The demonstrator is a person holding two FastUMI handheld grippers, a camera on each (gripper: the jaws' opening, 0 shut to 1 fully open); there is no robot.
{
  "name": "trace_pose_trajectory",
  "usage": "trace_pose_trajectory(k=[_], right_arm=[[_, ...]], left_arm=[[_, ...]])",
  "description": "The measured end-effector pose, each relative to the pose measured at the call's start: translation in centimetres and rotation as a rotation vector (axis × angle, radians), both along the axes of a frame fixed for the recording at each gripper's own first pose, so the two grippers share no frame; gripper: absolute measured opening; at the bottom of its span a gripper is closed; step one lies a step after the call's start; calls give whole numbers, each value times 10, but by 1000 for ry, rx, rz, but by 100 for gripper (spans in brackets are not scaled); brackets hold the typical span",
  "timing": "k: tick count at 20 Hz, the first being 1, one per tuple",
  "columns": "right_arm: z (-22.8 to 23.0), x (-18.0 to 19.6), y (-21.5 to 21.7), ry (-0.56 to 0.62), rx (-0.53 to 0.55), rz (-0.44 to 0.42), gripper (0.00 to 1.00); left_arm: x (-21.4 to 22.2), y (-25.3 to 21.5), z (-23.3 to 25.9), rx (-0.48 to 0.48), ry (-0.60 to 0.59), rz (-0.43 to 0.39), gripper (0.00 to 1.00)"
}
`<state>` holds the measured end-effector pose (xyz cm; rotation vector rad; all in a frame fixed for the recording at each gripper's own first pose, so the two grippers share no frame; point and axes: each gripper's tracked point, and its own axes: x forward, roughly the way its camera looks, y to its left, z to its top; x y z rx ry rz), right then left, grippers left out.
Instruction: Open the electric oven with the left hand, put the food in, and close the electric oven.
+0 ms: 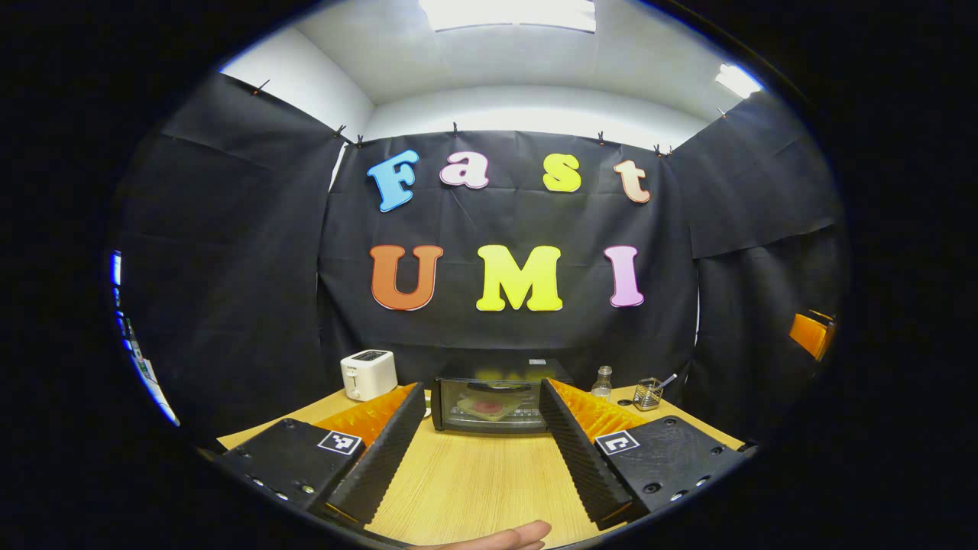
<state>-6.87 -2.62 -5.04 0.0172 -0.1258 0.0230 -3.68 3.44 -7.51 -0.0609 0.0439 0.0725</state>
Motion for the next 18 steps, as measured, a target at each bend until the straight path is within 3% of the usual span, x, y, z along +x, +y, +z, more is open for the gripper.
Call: trace_pose_trajectory(k=[4,9,18], right_arm=[[6,-12,4,-23,-38,2,94],[6,-15,7,-27,-31,8,92],[-13,-7,6,52,-33,26,92]], left_arm=[[-9,-10,8,26,4,-21,95],[-13,-15,11,45,6,-20,95],[-16,-11,17,46,-4,-4,95]])
